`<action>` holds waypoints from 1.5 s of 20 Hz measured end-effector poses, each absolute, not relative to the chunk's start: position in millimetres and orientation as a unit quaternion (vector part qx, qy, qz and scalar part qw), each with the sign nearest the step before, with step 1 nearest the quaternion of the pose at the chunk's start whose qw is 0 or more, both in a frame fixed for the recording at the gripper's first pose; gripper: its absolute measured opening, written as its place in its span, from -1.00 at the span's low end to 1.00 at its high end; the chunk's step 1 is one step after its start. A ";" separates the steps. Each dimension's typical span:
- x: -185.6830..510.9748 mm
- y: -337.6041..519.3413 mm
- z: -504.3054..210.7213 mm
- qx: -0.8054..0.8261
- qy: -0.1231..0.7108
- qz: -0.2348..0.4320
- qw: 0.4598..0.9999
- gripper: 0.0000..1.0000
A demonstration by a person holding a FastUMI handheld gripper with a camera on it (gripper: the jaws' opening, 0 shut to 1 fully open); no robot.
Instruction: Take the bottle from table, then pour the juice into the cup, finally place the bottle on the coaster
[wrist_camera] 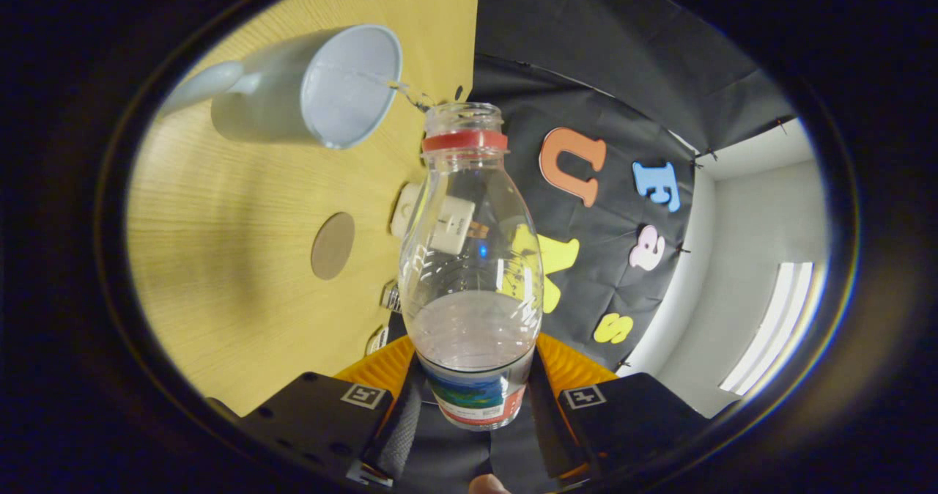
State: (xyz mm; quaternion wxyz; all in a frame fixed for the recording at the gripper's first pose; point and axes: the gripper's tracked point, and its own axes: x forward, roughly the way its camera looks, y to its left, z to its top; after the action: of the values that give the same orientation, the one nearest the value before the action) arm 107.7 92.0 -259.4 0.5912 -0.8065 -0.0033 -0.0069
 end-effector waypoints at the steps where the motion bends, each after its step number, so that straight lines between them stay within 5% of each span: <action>1: 108.2 92.1 -259.2 -0.808 -0.004 -0.008 0.590 0.47; 30: 106.3 104.0 -240.5 -0.834 -0.021 -0.011 0.551 0.47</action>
State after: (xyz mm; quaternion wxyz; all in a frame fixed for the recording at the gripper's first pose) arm 106.3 104.0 -240.5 0.5508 -0.8343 -0.0206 -0.0107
